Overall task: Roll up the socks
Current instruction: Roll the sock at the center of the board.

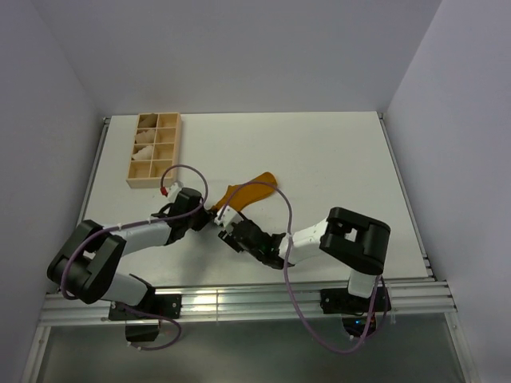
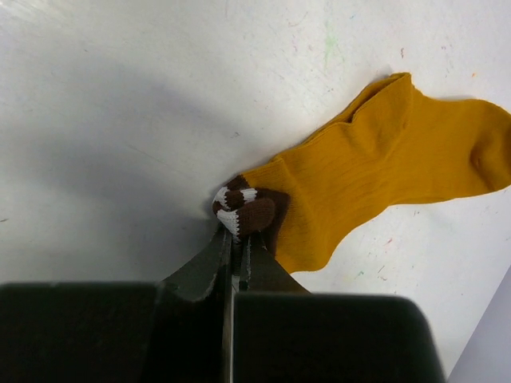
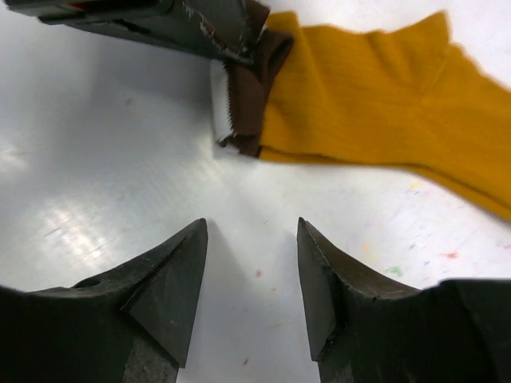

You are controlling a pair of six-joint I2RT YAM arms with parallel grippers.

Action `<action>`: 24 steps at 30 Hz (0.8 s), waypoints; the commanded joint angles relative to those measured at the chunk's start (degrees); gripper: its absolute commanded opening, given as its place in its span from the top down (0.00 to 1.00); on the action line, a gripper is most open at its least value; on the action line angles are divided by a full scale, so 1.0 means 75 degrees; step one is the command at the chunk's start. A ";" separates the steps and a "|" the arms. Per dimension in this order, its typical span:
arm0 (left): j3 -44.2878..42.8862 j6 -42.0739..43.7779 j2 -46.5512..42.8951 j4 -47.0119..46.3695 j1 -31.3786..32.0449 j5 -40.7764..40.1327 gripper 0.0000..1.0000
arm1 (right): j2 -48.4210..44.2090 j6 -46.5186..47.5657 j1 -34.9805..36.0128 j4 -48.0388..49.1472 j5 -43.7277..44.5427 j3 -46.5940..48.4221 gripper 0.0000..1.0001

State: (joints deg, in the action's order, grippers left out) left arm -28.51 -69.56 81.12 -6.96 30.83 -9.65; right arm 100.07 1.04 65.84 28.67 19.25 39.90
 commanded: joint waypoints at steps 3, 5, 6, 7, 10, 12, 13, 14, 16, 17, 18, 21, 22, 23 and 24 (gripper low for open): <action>-0.0393 0.0275 0.0305 0.0447 0.0026 0.0302 1.00 | 0.0577 0.1418 0.0349 0.2012 0.1558 -0.0082 0.43; -0.0452 0.0321 0.0386 0.0483 0.0026 0.0326 1.00 | 0.0765 0.1607 0.0467 0.2189 0.1688 -0.0035 0.41; -0.0464 0.0322 0.0398 0.0518 0.0026 0.0349 1.00 | 0.0824 0.1689 0.0478 0.2248 0.1700 -0.0012 0.41; -0.0476 0.0333 0.0410 0.0518 0.0026 0.0372 1.00 | 0.0871 0.1736 0.0490 0.2341 0.1711 0.0012 0.41; -0.0452 0.0333 0.0387 0.0518 0.0026 0.0396 1.00 | 0.1024 0.1994 0.0584 0.2576 0.1805 0.0094 0.42; -0.0464 0.0345 0.0387 0.0518 0.0026 0.0408 1.00 | 0.1176 0.2181 0.0654 0.2576 0.1863 0.0211 0.42; -0.0487 0.0357 0.0387 0.0541 0.0026 0.0419 1.00 | 0.1235 0.2251 0.0678 0.2727 0.1898 0.0223 0.43; -0.0499 0.0368 0.0422 0.0553 0.0026 0.0431 1.00 | 0.1282 0.2322 0.0701 0.2764 0.1922 0.0281 0.43; -0.0534 0.0392 0.0422 0.0565 0.0026 0.0466 1.00 | 0.1376 0.2463 0.0748 0.2799 0.1911 0.0340 0.44; -0.0534 0.0392 0.0422 0.0588 0.0026 0.0490 1.00 | 0.1422 0.2498 0.0748 0.2753 0.1853 0.0421 0.45; -0.0534 0.0392 0.0434 0.0588 0.0026 0.0501 1.00 | 0.1434 0.2545 0.0771 0.2741 0.1794 0.0457 0.45; -0.0546 0.0404 0.0434 0.0588 0.0026 0.0513 1.00 | 0.1540 0.2546 0.0783 0.2670 0.1723 0.0539 0.45; -0.0534 0.0404 0.0434 0.0588 0.0026 0.0525 1.00 | 0.1551 0.2545 0.0795 0.2705 0.1700 0.0551 0.45; -0.0534 0.0392 0.0422 0.0577 0.0026 0.0513 1.00 | 0.1621 0.2545 0.0795 0.2694 0.1653 0.0574 0.45; -0.0511 0.0392 0.0422 0.0542 0.0026 0.0548 1.00 | 0.1657 0.2522 0.0795 0.2682 0.1653 0.0598 0.45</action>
State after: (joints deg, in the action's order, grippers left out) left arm -31.53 -68.07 83.48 -4.89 30.83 -7.27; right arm 111.18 19.38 71.33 45.91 31.05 42.48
